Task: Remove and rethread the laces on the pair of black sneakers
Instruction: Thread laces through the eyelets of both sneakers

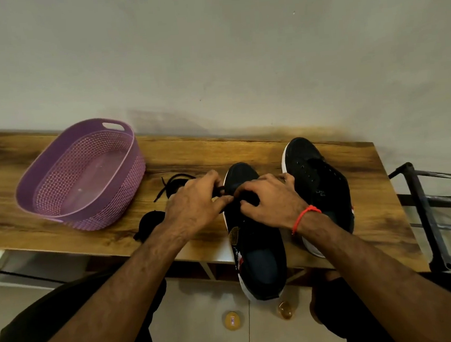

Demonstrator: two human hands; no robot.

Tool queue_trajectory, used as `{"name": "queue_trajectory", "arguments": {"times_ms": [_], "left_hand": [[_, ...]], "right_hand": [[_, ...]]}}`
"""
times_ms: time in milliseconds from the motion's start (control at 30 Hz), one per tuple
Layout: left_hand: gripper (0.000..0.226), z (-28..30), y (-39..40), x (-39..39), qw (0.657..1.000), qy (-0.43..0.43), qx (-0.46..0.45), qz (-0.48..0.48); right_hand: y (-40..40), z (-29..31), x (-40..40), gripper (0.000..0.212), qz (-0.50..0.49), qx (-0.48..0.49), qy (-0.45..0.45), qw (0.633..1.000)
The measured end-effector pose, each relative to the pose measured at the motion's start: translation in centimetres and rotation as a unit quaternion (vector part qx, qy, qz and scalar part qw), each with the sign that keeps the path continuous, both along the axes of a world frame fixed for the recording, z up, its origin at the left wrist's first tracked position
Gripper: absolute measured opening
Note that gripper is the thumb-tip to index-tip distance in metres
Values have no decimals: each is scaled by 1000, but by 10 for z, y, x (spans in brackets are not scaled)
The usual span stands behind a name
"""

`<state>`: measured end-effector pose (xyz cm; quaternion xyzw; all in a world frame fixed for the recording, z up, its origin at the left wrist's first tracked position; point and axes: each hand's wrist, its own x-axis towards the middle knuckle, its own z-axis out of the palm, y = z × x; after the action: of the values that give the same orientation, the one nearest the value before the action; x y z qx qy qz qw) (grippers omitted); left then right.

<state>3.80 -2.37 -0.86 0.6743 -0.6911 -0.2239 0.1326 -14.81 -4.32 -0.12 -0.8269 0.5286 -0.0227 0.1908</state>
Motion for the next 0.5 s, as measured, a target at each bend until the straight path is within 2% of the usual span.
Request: {"name": "queue_trajectory", "arguments": {"times_ms": [100, 200, 267, 333, 367, 400, 433, 500], "left_hand": [[22, -1, 5, -11, 999, 16, 18, -30], [20, 2, 9, -19, 999, -24, -5, -34], [19, 2, 7, -15, 999, -7, -13, -32], [20, 7, 0, -5, 999, 22, -34, 7], [18, 12, -5, 0, 994, 49, -75, 58], [14, 19, -9, 6, 978, 97, -135, 129], [12, 26, -13, 13, 942, 172, -198, 209], [10, 37, -17, 25, 850, 329, -259, 319]], "right_hand": [[0, 0, 0, 36, 0, 3, 3, 1000], [0, 0, -1, 38, 0, 3, 9, 1000], [0, 0, -2, 37, -1, 5, 5, 1000], [-1, 0, -2, 36, 0, 8, 2, 1000], [-1, 0, -2, 36, 0, 11, 1, 1000], [-2, 0, -3, 36, 0, 14, 1, 1000], [-2, -1, -3, 36, 0, 16, 0, 1000], [-2, -1, -4, 36, 4, 19, -1, 1000]]}}
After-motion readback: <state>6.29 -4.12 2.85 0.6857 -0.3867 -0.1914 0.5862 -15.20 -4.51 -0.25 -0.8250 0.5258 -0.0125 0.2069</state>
